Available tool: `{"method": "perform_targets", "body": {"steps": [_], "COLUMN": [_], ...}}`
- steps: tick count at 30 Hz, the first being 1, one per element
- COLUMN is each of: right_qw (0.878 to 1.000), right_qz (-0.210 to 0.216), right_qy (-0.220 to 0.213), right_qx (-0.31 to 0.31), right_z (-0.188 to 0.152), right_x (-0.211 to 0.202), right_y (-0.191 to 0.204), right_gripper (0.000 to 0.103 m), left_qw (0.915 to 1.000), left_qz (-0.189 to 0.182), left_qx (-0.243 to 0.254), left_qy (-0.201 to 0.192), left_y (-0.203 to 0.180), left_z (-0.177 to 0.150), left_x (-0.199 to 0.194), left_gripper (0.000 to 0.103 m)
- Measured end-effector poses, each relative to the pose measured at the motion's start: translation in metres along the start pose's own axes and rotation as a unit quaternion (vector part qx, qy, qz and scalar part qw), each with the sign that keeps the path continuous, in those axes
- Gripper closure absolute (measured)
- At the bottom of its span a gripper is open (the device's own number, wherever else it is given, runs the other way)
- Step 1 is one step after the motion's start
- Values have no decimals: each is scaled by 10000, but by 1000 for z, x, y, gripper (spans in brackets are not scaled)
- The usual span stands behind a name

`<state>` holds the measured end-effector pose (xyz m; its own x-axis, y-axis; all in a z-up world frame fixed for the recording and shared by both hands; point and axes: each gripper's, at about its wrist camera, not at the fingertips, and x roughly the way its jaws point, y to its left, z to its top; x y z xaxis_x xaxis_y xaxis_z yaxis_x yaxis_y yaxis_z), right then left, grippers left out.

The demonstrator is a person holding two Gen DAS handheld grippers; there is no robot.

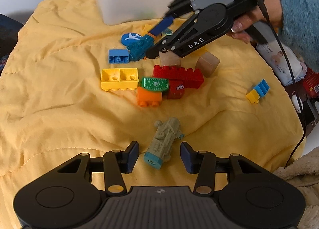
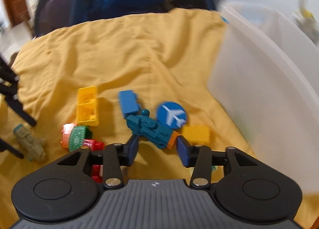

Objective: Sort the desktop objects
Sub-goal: 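Grasp the teal toy figure with the right tool while the left tool holds the grey figure, then carry both toy figures over the white bin and open both tools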

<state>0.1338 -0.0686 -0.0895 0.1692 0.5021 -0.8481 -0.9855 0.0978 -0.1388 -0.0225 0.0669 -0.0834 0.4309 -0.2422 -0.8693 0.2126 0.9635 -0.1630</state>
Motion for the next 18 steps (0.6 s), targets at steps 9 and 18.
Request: {"method": "perform_targets", "body": {"steps": [9,18], "right_qw": [9940,9985], "right_qz": [206,-482], "right_qy": [341,232], "right_qx": [-1019,75], "right_z": [23,-4], "right_x": [19,-21], "right_y": [13,19], "right_gripper": [46,65], "left_qw": [10000,10000], "left_qz": [10,27], "left_qx": [12,-26], "left_qy": [-9,-91], "left_y": [-1,4], "left_z": [-2,-1], "left_x": [-1,-6], "left_gripper": [52,52]}}
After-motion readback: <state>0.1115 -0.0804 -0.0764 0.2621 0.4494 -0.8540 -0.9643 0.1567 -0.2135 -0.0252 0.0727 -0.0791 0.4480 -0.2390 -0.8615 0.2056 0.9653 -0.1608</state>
